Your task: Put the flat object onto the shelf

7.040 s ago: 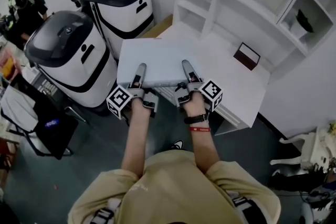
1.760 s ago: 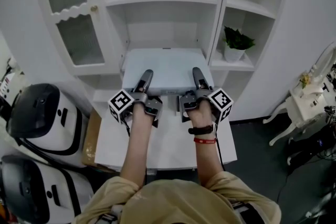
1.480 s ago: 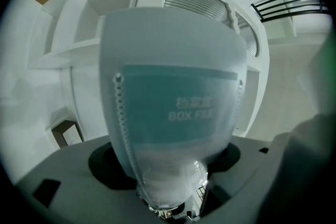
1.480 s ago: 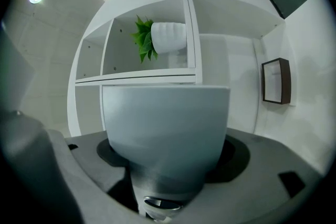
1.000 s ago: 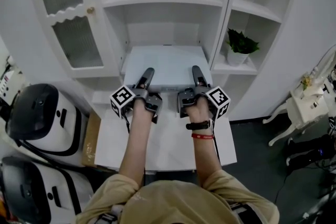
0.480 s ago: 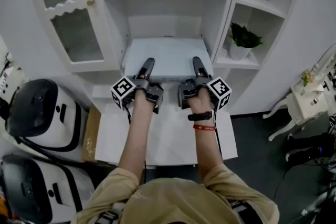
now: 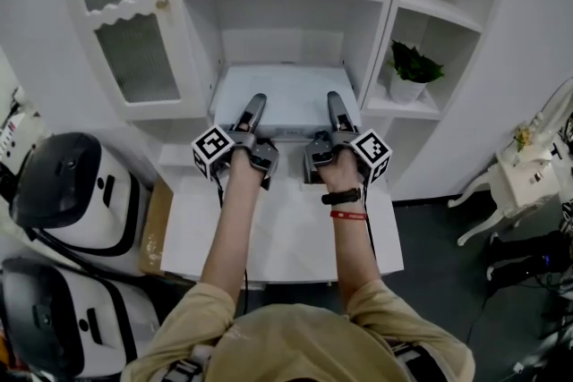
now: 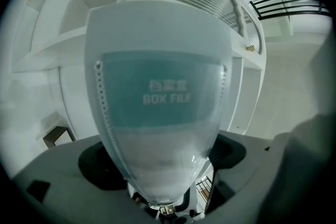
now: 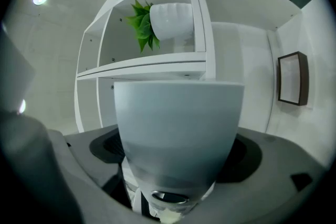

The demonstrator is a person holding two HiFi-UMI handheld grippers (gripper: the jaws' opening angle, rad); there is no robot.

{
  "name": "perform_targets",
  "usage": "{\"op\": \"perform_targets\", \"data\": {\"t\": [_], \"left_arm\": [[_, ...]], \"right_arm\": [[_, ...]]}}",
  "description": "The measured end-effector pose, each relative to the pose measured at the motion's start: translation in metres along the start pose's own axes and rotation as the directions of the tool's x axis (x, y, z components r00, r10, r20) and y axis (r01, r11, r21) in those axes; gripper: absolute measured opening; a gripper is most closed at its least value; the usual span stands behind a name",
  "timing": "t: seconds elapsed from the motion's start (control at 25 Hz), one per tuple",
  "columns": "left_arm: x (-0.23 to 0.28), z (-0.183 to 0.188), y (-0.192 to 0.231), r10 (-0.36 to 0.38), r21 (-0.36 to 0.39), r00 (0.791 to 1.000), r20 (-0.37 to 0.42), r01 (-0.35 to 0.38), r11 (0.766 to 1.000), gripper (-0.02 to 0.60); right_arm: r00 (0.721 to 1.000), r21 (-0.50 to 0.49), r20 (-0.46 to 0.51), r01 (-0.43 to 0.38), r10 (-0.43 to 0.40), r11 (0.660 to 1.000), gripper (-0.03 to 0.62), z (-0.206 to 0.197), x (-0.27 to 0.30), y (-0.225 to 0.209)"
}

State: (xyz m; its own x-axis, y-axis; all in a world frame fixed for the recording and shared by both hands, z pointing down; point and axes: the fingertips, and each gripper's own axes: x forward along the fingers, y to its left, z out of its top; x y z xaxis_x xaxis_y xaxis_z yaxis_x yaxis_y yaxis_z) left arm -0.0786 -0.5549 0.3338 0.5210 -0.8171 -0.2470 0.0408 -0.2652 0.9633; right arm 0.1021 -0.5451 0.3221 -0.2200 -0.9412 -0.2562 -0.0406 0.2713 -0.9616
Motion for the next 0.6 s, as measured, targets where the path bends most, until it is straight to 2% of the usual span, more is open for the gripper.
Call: {"op": "perform_targets", "data": {"t": [0.12,0.32,0.48,0.6], "left_arm": [[-0.006,-0.004,-0.002,0.001,0.038,1.0,-0.004,-0.001,0.999,0.446],[-0.02,-0.008,-0.006,-0.001,0.128,1.0,-0.001,0.001,0.992,0.449],[-0.034,-0.012,-0.009,0.032,0.258,1.0,0.0,-0.03,0.966,0.449],[-0.045,-0.014,-0.01,0.05,0.324,0.999,0.003,-0.049,0.945,0.449]], "right_arm": [[1.0,-0.024,-0.011,-0.018,0.017,1.0,0.48,0.003,-0.006,0.003],[0.998,-0.138,-0.06,-0.03,0.022,0.99,0.48,0.0,-0.019,0.008],[0.998,-0.294,-0.061,-0.004,-0.015,0.956,0.48,0.0,-0.032,0.007],[0.999,-0.339,-0.052,-0.005,-0.014,0.941,0.48,0.003,-0.044,0.007]]}}
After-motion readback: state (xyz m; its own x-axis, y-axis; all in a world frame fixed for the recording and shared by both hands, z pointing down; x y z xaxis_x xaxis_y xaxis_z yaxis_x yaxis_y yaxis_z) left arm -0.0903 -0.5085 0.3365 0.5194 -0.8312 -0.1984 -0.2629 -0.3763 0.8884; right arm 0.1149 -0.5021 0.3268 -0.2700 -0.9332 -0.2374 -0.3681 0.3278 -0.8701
